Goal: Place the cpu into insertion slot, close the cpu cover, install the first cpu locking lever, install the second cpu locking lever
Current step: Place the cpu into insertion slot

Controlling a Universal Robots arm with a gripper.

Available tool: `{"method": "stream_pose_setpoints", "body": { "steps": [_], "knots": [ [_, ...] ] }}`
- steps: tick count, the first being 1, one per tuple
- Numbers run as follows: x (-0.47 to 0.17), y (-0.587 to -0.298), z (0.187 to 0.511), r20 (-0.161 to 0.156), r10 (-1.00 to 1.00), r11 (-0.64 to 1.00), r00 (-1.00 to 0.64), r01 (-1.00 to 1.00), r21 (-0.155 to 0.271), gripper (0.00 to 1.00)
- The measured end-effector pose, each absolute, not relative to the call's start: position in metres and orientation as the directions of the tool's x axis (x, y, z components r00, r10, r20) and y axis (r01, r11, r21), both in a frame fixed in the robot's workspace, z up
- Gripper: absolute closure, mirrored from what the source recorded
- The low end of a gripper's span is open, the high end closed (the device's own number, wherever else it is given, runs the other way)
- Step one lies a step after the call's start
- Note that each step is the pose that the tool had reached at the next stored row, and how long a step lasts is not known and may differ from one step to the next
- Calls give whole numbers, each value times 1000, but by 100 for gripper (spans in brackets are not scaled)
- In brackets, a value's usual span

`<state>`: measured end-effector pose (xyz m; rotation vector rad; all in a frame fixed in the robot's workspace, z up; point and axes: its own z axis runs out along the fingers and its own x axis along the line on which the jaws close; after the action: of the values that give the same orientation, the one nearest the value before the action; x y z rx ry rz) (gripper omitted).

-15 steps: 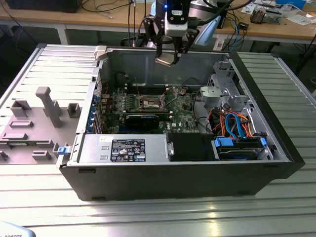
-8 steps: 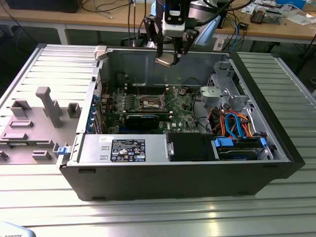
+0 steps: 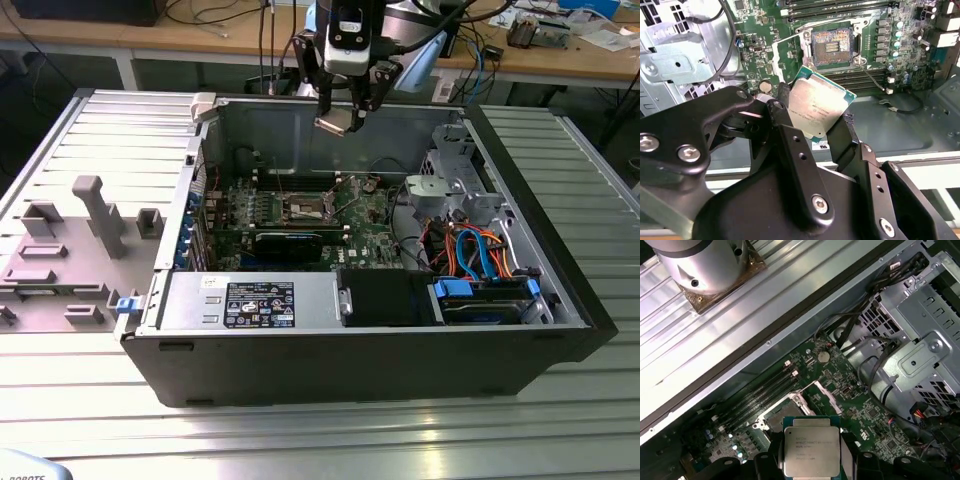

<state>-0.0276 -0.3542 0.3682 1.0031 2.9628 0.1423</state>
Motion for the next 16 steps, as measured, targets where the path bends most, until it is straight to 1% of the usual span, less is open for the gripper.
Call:
{"method": "stream_pose_setpoints", "body": {
  "steps": [16],
  "knots": [
    [-28, -354, 366, 19, 683, 726, -730, 682, 89, 46]
  ]
}}
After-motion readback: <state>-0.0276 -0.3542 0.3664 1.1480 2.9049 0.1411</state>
